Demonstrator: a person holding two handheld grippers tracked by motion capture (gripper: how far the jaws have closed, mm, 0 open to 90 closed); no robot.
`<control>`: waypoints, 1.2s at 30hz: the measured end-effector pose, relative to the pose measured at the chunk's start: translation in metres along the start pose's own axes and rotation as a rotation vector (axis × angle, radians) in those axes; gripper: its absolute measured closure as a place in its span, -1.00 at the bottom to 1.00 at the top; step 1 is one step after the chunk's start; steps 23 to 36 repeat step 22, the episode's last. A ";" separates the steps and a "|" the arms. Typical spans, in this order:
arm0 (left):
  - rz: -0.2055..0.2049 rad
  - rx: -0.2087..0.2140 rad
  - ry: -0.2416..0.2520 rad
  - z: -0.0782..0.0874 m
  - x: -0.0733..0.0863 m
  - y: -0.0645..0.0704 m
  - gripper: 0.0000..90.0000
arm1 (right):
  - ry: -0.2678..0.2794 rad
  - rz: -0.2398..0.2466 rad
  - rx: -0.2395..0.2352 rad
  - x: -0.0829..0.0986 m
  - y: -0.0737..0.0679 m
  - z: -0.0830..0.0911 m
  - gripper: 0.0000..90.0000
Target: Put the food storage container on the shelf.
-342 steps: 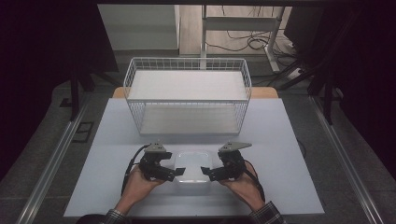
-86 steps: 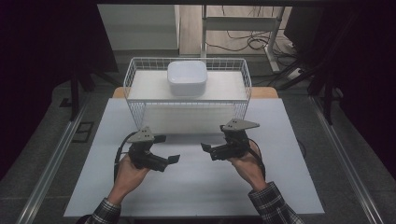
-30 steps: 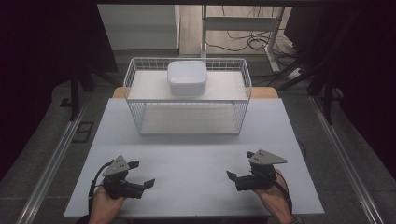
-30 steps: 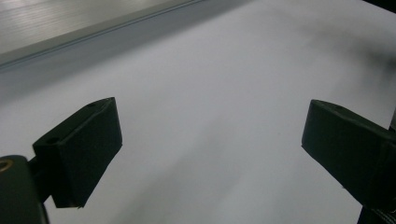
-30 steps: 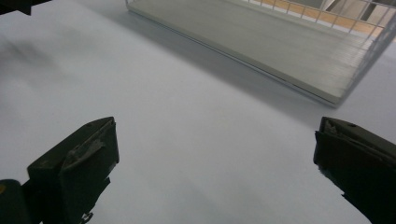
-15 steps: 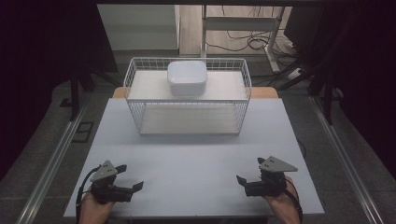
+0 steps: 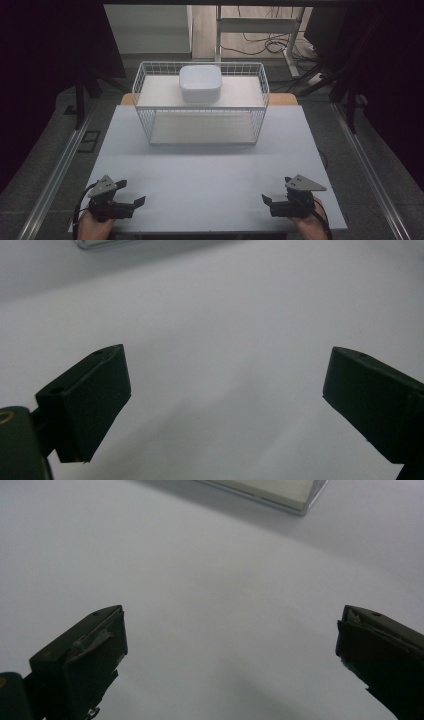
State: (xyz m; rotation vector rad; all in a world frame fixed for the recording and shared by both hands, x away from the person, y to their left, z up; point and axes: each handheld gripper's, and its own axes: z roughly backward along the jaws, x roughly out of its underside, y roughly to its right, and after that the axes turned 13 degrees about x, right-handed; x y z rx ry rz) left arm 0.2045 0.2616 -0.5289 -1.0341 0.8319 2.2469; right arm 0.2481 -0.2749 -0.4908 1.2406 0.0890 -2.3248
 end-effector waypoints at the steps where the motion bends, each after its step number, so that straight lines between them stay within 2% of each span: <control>1: 0.004 0.001 -0.001 0.000 0.000 -0.001 -0.90 | -0.007 -0.001 0.002 0.002 0.000 0.000 -1.00; 7: 0.019 0.008 0.002 0.000 0.001 -0.002 -0.90 | -0.050 -0.011 0.014 0.013 0.003 0.002 -1.00; 13: 0.042 0.013 -0.004 0.000 0.001 -0.005 -0.89 | -0.125 -0.013 0.009 0.023 0.004 0.002 -1.00; 20: 0.047 0.018 -0.013 -0.002 0.000 -0.006 -0.87 | -0.120 -0.044 0.013 0.025 0.006 0.002 -1.00; 36: 0.049 0.018 -0.013 -0.002 0.000 -0.006 -0.88 | -0.120 -0.045 0.018 0.025 0.006 0.002 -1.00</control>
